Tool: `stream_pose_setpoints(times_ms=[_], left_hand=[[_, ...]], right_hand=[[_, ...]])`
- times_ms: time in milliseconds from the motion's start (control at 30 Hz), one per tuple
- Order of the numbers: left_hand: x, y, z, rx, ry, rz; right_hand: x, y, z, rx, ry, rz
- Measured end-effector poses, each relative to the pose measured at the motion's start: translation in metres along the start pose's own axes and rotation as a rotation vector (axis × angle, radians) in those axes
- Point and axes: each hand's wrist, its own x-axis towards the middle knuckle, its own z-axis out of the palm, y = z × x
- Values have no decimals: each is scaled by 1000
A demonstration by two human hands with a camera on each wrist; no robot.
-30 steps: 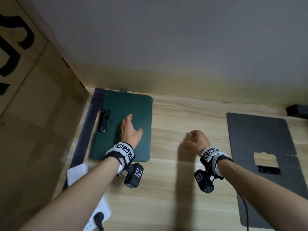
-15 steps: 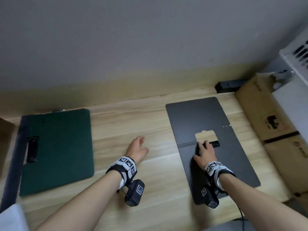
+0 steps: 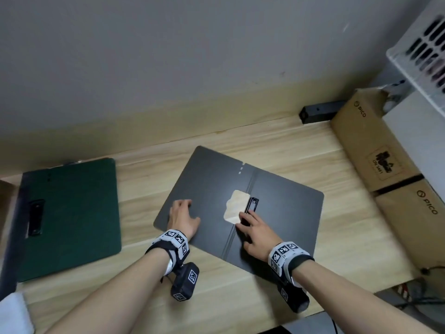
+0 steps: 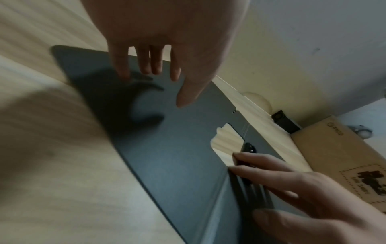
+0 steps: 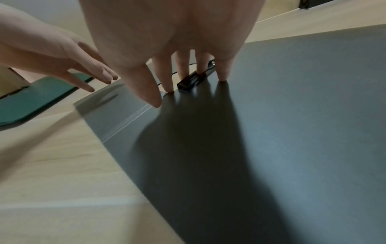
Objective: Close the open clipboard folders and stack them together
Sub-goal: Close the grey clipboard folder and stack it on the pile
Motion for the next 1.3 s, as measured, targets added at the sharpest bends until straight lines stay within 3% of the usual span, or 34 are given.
stream_pose_setpoints(times_ms=[233, 367, 500, 667, 767, 866, 933, 1033, 1133, 1300], left_hand=[[-10, -56, -13, 89, 93, -398], [-14, -65, -7, 48, 92, -464], [-6, -61, -10, -105, 57, -555], [-1, -90, -40, -362, -64, -571], [-3, -101, -73, -485, -62, -491], [-16, -73, -121, -540, -87, -349], [-24, -45, -146, -489, -168, -209], [-41, 7, -165, -358, -317, -30], [-52, 57, -158, -334, -436, 91], [-41, 110, -106, -386, -589, 175]], right_hand=[[7, 9, -10, 154, -54, -58], [-1, 11, -14, 177, 76, 46], [1, 5, -13, 180, 9, 178], [30, -11, -20, 208, -60, 185], [51, -29, -26, 250, -97, 168], [69, -43, -38, 273, -168, 155], [77, -49, -48, 350, -189, 166], [75, -42, -60, 542, -100, 127], [59, -20, -75, 644, -30, 117], [20, 24, -100, 971, 144, 247]])
